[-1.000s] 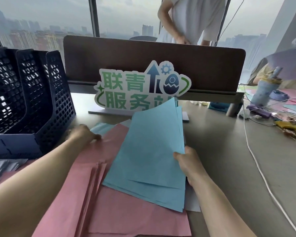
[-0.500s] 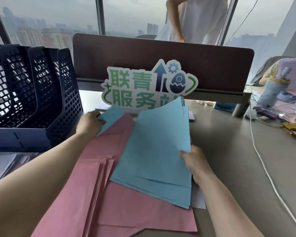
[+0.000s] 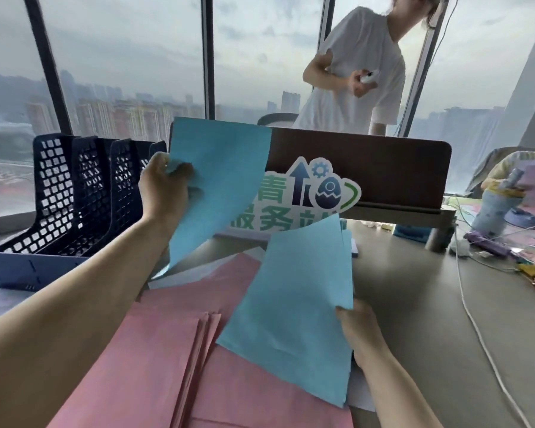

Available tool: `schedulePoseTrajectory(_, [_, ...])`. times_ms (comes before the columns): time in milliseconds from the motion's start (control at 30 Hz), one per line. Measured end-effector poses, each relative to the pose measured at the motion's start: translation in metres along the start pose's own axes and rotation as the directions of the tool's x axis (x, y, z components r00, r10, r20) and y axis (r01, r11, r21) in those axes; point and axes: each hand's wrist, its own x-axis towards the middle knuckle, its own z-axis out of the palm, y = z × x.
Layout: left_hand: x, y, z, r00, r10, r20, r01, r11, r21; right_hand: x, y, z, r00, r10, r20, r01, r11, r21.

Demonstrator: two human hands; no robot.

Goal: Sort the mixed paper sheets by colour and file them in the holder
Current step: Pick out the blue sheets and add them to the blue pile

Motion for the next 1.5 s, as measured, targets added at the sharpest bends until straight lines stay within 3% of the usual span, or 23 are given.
schedulePoseTrajectory(233, [-0.008, 0.011, 0.009, 0.986, -0.158, 0.043, 0.163, 0.972, -0.169, 0.003, 0.003, -0.003, 0.998, 0.054, -0.015, -0.053, 0.994, 0.092])
schedulePoseTrajectory(500, [-0.017, -0.042, 0.015, 0.895, -0.426, 0.133, 0.432, 0.902, -0.016, 0.01, 0.002, -0.009, 0.998, 0.061, 0.033, -0.067, 0.969, 0.238])
schedulePoseTrajectory(767, [-0.054, -0.098, 0.031, 0.869, -0.458, 0.188, 0.424, 0.884, 0.194, 0.018, 0.001, -0.006, 0.998, -0.022, 0.06, 0.001, 0.944, 0.331])
schedulePoseTrajectory(1033, [-0.08, -0.115, 0.047, 0.793, -0.523, 0.314, 0.51, 0.851, 0.127, 0.013, 0.002, -0.003, 0.974, -0.194, 0.116, 0.151, 0.94, 0.306])
schedulePoseTrajectory(1133, [-0.084, -0.114, 0.051, 0.777, -0.518, 0.359, 0.52, 0.848, 0.099, 0.011, 0.001, -0.001, 0.967, -0.196, 0.165, 0.123, 0.919, 0.375])
schedulePoseTrajectory(1233, [-0.087, -0.106, 0.053, 0.822, -0.45, 0.349, 0.472, 0.881, 0.024, 0.01, 0.0, -0.001, 0.963, -0.235, 0.135, 0.179, 0.925, 0.334])
schedulePoseTrajectory(1367, [-0.085, -0.079, 0.056, 0.908, -0.32, 0.27, 0.365, 0.922, -0.133, 0.004, -0.023, 0.003, 0.937, -0.349, 0.023, 0.333, 0.909, 0.251])
schedulePoseTrajectory(1500, [-0.078, -0.045, 0.06, 0.949, -0.168, 0.267, 0.249, 0.918, -0.307, -0.006, -0.073, 0.001, 0.849, -0.527, -0.032, 0.525, 0.836, 0.157])
